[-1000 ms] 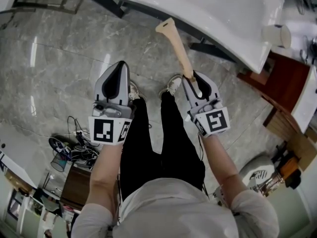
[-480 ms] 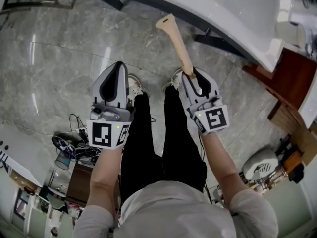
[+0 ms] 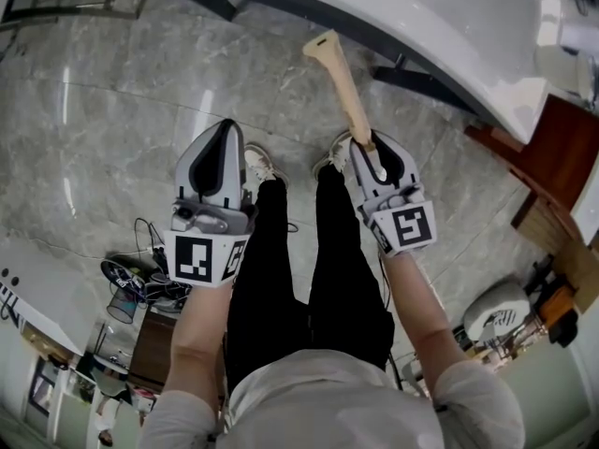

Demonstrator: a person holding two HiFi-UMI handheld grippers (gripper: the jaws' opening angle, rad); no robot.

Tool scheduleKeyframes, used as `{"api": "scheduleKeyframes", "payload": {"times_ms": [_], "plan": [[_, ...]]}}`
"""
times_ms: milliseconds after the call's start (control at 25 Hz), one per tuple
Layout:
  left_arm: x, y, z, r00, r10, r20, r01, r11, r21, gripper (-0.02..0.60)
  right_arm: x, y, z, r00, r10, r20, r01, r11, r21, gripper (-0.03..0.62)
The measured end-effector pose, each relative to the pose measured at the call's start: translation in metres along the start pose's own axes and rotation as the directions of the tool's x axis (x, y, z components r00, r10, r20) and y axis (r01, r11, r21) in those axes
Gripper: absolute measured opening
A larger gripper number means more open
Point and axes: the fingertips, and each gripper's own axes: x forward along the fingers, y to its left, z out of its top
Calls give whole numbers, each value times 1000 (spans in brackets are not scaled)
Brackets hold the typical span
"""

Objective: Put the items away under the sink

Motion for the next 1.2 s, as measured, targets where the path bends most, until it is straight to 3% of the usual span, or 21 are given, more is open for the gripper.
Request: {"api": "scheduleKeyframes", "payload": {"times_ms": [760,1200], "plan": [[20,-6,-22,999,-29,32,30,999,-22,3,20,-26,-30,999,-34,-18,34,999,-5,128],[27,-11,-42,999,-38,30,38,999,-17,3,37,-43,-34,999,-42,23,42,999,-16,129]]}}
